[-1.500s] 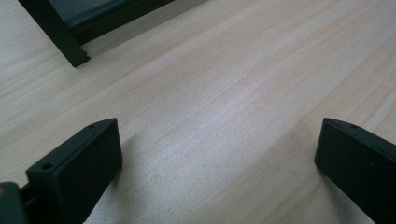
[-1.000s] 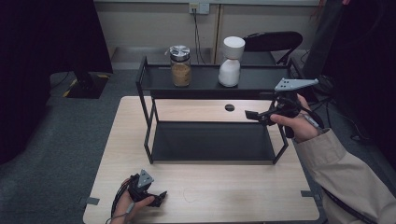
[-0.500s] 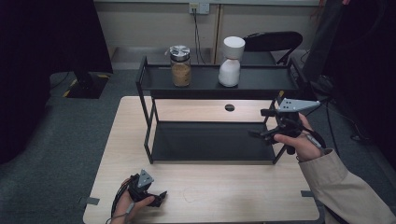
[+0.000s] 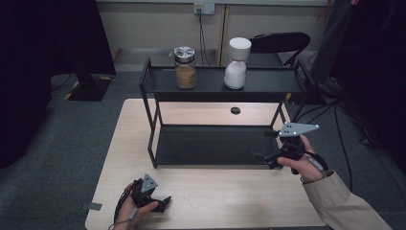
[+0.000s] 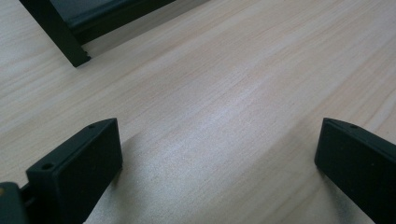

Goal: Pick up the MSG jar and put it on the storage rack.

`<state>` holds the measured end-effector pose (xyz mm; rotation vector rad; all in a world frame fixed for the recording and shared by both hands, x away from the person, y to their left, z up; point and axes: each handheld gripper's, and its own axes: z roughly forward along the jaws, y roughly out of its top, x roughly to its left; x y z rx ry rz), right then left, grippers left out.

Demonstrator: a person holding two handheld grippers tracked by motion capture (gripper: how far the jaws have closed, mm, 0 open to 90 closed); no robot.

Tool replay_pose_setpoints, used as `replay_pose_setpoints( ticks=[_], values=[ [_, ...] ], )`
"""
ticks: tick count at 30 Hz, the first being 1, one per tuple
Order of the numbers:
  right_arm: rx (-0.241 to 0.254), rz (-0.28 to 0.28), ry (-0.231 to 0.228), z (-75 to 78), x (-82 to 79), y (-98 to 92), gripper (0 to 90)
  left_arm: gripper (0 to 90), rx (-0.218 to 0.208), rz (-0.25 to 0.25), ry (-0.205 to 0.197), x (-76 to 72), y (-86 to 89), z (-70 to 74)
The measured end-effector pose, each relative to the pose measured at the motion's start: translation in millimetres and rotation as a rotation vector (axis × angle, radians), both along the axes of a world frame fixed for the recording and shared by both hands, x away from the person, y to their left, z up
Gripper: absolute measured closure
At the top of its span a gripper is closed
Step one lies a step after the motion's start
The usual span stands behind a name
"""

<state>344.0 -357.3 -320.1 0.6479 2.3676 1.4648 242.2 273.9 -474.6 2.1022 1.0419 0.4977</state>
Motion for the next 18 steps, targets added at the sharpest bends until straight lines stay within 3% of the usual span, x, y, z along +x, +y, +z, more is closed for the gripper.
replay_pose_setpoints(
  ticks=[11,18],
  values=[
    [0.028,-0.002,0.012,-43.1,-6.5,-10.5,0.0,0.0,0.0,0.0,0.0,0.0,-0.1,0.0],
    [0.033,-0.01,0.019,-60.4,-10.8,-15.8,0.0,0.0,0.003,0.0,0.001,0.1,-0.3,0.4]
  ],
)
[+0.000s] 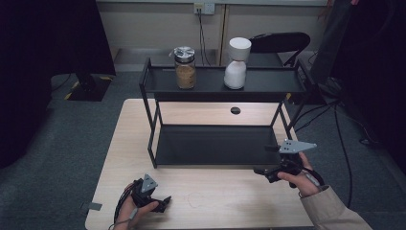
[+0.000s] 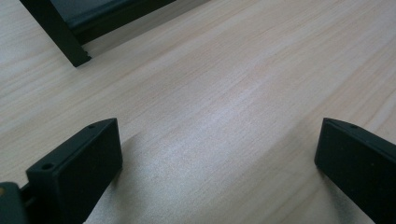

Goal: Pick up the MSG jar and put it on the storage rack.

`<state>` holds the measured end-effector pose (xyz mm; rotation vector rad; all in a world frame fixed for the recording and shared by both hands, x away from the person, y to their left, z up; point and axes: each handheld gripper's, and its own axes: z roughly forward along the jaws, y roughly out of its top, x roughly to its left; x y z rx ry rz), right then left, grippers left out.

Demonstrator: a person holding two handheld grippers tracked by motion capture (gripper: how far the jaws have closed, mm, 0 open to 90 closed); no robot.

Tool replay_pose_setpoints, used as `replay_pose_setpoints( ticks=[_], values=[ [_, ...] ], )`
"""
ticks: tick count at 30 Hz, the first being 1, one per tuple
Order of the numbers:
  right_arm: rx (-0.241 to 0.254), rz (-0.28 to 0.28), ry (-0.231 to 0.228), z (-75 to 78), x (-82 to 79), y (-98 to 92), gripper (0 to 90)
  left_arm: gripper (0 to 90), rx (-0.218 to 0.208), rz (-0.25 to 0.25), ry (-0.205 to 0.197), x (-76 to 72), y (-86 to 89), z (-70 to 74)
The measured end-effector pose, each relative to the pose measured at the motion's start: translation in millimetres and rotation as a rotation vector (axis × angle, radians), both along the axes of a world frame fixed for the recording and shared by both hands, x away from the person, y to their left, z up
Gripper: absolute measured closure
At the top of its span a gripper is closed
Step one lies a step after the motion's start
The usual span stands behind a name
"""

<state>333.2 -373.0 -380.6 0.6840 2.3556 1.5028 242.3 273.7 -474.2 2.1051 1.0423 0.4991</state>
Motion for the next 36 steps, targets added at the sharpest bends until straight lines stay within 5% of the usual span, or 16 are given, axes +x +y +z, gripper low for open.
replay_pose_setpoints(
  ticks=[36],
  values=[
    [-0.051,-0.015,0.063,-54.1,-10.5,-4.6,0.0,0.0,-0.002,0.004,0.0,-0.4,-0.6,-0.2]
  ],
)
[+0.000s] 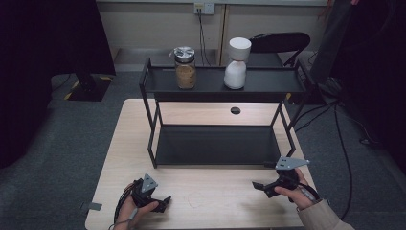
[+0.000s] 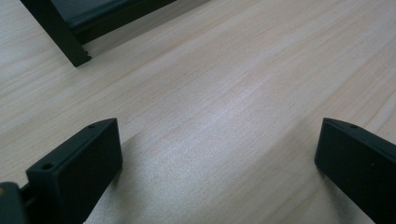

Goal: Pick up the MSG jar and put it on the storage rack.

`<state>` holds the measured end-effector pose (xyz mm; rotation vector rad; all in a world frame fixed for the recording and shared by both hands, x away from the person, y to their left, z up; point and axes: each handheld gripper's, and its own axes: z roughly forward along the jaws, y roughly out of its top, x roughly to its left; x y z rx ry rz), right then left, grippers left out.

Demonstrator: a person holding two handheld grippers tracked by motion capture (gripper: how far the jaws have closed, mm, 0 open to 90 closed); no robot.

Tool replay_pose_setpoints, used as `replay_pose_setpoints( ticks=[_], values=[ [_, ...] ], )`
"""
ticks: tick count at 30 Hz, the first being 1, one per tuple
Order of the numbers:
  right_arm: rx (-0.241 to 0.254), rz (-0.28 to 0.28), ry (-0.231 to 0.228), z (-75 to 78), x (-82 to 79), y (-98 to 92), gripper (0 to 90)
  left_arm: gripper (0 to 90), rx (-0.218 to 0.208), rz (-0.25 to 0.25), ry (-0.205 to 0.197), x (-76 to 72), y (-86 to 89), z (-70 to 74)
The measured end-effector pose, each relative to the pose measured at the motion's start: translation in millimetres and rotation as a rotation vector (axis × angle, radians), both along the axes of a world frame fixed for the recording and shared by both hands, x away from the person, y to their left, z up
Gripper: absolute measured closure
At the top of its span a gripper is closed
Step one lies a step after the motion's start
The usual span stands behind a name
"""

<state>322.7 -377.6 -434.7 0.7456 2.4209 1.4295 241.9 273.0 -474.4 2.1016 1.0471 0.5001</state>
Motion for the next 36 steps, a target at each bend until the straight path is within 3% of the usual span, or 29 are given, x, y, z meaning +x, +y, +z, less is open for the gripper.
replay_pose_setpoints(
  ticks=[24,36],
  values=[
    [-0.065,-0.009,0.007,-19.5,-4.6,-2.2,0.1,0.0,0.002,0.002,0.001,0.0,-0.4,0.3],
    [-0.159,-0.022,0.001,-22.9,-6.2,7.5,0.2,0.0,-0.001,0.003,0.0,-0.2,-0.5,0.0]
  ],
)
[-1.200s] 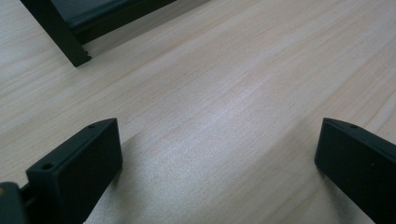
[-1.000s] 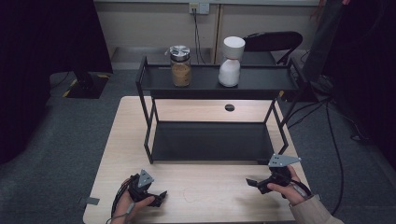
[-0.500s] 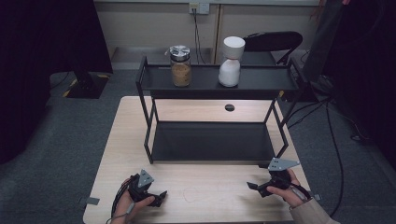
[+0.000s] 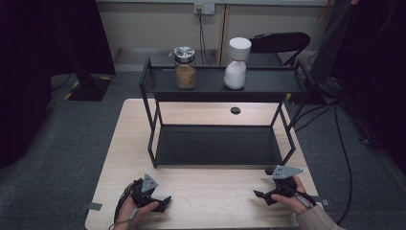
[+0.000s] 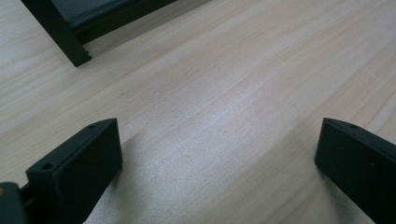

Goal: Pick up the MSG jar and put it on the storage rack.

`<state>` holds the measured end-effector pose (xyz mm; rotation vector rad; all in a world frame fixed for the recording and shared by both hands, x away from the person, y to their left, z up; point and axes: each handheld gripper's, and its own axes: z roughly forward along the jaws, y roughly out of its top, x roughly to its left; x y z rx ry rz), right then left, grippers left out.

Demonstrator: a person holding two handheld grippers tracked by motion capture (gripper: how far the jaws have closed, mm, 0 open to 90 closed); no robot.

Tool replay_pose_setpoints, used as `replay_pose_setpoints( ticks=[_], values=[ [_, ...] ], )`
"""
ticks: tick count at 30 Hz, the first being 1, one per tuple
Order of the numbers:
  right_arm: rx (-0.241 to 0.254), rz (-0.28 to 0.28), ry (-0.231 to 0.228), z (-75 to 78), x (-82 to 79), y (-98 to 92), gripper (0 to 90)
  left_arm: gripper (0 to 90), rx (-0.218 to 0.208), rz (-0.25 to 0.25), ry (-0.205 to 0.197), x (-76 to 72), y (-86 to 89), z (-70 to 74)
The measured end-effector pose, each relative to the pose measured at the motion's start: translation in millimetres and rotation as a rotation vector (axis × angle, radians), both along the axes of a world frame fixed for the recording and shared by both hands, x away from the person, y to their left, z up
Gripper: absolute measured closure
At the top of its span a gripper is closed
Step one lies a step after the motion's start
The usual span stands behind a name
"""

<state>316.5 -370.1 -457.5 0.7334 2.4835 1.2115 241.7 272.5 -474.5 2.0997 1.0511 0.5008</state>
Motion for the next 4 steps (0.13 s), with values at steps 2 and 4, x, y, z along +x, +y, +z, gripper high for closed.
replay_pose_setpoints(
  ticks=[2,4],
  values=[
    [-0.015,0.002,0.001,-0.4,0.8,0.7,0.3,0.0,0.0,0.0,0.0,0.0,0.0,0.0],
    [-0.032,-0.003,0.009,-0.8,1.6,2.7,0.2,0.0,0.0,0.0,0.0,0.0,0.0,0.0]
  ],
)
